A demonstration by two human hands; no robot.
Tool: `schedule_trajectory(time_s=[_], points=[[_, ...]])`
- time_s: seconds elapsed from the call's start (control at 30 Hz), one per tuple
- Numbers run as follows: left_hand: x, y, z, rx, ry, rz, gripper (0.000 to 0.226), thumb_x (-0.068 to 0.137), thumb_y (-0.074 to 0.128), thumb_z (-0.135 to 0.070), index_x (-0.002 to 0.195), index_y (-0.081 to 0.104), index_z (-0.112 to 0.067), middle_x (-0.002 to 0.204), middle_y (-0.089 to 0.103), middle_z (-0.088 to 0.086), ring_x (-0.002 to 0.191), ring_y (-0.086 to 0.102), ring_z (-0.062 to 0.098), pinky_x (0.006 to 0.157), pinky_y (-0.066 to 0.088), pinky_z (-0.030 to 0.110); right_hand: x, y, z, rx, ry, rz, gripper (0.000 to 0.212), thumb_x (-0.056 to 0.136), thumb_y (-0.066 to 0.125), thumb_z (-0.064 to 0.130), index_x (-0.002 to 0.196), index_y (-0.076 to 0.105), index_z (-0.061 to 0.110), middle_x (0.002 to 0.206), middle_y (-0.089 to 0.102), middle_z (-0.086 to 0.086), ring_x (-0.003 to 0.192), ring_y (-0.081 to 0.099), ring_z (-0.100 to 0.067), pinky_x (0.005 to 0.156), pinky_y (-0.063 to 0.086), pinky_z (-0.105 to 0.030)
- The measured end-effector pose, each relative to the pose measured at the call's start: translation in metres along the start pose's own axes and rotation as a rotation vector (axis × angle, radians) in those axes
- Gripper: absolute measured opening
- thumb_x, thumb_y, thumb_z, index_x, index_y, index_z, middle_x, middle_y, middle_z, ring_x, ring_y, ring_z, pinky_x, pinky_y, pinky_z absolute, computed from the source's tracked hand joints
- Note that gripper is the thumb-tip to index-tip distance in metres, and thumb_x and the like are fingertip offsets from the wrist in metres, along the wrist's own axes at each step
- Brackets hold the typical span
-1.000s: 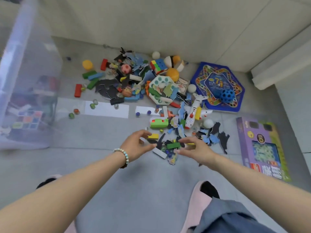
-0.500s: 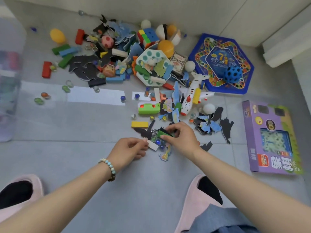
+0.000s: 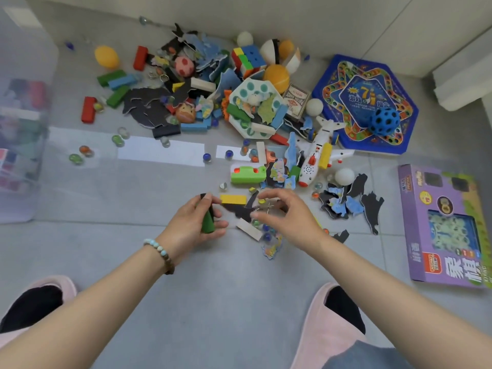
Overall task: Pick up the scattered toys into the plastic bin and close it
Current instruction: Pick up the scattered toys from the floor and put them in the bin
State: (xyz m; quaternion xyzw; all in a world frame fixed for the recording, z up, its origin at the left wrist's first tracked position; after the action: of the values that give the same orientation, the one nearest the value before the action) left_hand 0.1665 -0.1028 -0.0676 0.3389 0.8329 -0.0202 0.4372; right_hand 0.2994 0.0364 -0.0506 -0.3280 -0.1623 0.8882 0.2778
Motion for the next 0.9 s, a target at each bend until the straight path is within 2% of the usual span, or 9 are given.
schedule_trajectory(time_s=[0.07,0.2,0.37,0.57,0.67,0.8,0.9], points=[[0.002,-0.012,0.0,0.095,0.022,-0.018,0.024,0.098,0.041,-0.031,0.089,0.054,-0.013,0.075,0.051,0.005,0.055,0.064,0.013,0.049,0.054,0.021,-0.003,0.007,-0.004,-0.194,-0.056,0.08,0.044,0.072,0.079,0.031,0.112,0.06,0.031,0.118,0.045,0.01,0.107,0.043,-0.004,0.094,0.035,-0.016],[0.001,-0.023,0.0,0.092,0.006,-0.002,0.025,0.097,0.041,-0.033,0.089,0.055,-0.013,0.076,0.052,0.005,0.058,0.065,0.015,0.053,0.057,0.023,0.0,0.018,-0.006,-0.344,-0.104,0.02,0.052,0.069,0.08,0.035,0.115,0.056,0.035,0.117,0.04,0.011,0.115,0.037,-0.008,0.104,0.031,-0.027],[-0.004,-0.024,0.001,0.033,-0.03,0.017,0.026,0.098,0.041,-0.033,0.09,0.055,-0.012,0.079,0.054,0.006,0.063,0.066,0.017,0.061,0.059,0.026,0.007,0.028,-0.002,-0.315,-0.099,-0.034,0.038,0.068,0.08,0.037,0.099,0.06,0.032,0.107,0.042,0.011,0.113,0.038,-0.011,0.104,0.034,-0.034],[-0.006,-0.027,0.0,-0.038,-0.08,0.033,0.03,0.098,0.039,-0.034,0.092,0.056,-0.009,0.084,0.057,0.008,0.075,0.064,0.024,0.066,0.058,0.029,0.009,0.035,0.004,-0.296,-0.053,-0.063,0.022,0.067,0.08,0.037,0.079,0.066,0.024,0.1,0.042,0.007,0.101,0.035,-0.009,0.092,0.034,-0.024],[-0.006,-0.029,0.0,-0.053,-0.1,0.037,0.03,0.098,0.039,-0.033,0.093,0.056,-0.009,0.083,0.058,0.009,0.075,0.064,0.025,0.065,0.058,0.029,0.008,0.039,0.006,-0.318,-0.052,-0.083,0.024,0.069,0.077,0.042,0.079,0.068,0.023,0.102,0.043,0.006,0.102,0.034,-0.01,0.087,0.03,-0.022],[-0.005,-0.029,0.002,-0.065,-0.109,0.044,0.032,0.098,0.039,-0.036,0.094,0.056,-0.009,0.085,0.06,0.01,0.076,0.065,0.024,0.067,0.058,0.03,0.008,0.039,0.013,-0.312,-0.033,-0.12,0.019,0.078,0.07,0.041,0.083,0.068,0.023,0.105,0.043,0.006,0.109,0.033,-0.012,0.095,0.03,-0.027],[-0.005,-0.026,0.002,-0.136,-0.126,0.105,0.038,0.096,0.04,-0.042,0.102,0.058,-0.01,0.096,0.065,0.011,0.087,0.067,0.026,0.077,0.057,0.032,0.003,0.034,0.028,-0.168,-0.05,-0.103,0.014,0.08,0.068,0.04,0.082,0.068,0.027,0.105,0.045,0.006,0.11,0.032,-0.01,0.093,0.025,-0.022]])
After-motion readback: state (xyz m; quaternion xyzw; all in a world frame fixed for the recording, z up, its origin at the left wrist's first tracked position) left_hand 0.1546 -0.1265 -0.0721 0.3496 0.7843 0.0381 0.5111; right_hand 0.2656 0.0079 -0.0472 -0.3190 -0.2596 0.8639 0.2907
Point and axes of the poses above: each hand's wrist, its own x-axis towards the middle knuckle, its own y-axis out of the palm, z = x × y, the point moved 1 cm from there along x, towards the middle knuckle
